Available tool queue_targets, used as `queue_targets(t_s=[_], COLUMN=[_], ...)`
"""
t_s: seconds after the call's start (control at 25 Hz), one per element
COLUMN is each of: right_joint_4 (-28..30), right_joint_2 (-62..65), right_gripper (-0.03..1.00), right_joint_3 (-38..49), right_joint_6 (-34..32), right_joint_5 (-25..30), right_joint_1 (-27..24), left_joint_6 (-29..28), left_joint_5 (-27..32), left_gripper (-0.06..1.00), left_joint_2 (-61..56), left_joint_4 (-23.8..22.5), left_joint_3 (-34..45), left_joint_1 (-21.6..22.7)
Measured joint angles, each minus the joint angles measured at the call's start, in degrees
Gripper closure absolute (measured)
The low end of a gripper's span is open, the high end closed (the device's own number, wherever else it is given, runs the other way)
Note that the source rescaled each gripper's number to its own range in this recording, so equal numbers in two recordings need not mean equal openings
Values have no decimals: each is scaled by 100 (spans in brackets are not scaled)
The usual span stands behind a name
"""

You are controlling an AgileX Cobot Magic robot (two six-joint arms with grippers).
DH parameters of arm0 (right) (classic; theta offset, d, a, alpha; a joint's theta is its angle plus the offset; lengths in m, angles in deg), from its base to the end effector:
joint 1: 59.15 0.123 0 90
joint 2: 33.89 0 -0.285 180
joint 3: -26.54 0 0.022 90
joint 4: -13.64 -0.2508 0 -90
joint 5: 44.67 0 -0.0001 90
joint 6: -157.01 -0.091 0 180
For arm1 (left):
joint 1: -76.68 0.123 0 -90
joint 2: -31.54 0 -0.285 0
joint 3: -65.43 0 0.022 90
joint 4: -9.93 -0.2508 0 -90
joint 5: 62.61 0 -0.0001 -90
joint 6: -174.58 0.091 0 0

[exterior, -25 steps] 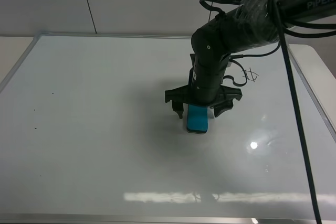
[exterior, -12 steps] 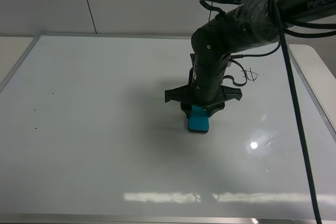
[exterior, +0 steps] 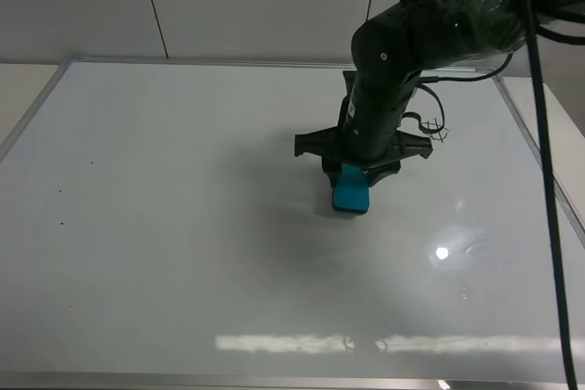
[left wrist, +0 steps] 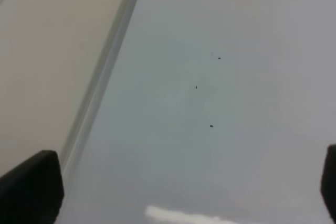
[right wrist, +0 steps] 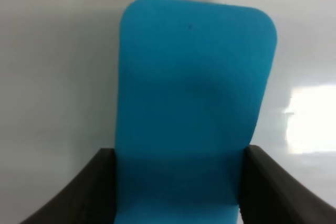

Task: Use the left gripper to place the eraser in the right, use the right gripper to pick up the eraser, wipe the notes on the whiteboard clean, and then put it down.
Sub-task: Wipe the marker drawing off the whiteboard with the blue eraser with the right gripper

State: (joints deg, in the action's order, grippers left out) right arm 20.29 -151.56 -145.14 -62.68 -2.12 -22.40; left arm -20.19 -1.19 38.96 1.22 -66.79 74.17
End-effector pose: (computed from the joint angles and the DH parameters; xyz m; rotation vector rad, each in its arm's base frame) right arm 0.2979 0.2135 0.1570 -0.0386 2.9296 0.0815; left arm -0.0079 0.0125 0.2809 -0.2261 2.0135 -0.0089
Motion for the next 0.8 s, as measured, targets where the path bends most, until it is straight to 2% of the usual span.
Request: queue_targets(t_s=[0.16,0.44,0.8], right_joint_4=[0,0,216], right_joint_2=[163,253,216], right_gripper=[97,97,97], right_joint_3=[0,0,0], right_joint_6=[156,518,608], right_joint_5=[154,261,-248], right_joint_1=[-292,-1358,-2209], left_joint_6=[0,0,0], left_joint_5=[0,0,0], left_gripper=[-6,-6,-6], left_joint_2=[0,0,0], left_joint_4=[0,0,0], left_joint_3=[0,0,0], left_joint_1=[0,0,0])
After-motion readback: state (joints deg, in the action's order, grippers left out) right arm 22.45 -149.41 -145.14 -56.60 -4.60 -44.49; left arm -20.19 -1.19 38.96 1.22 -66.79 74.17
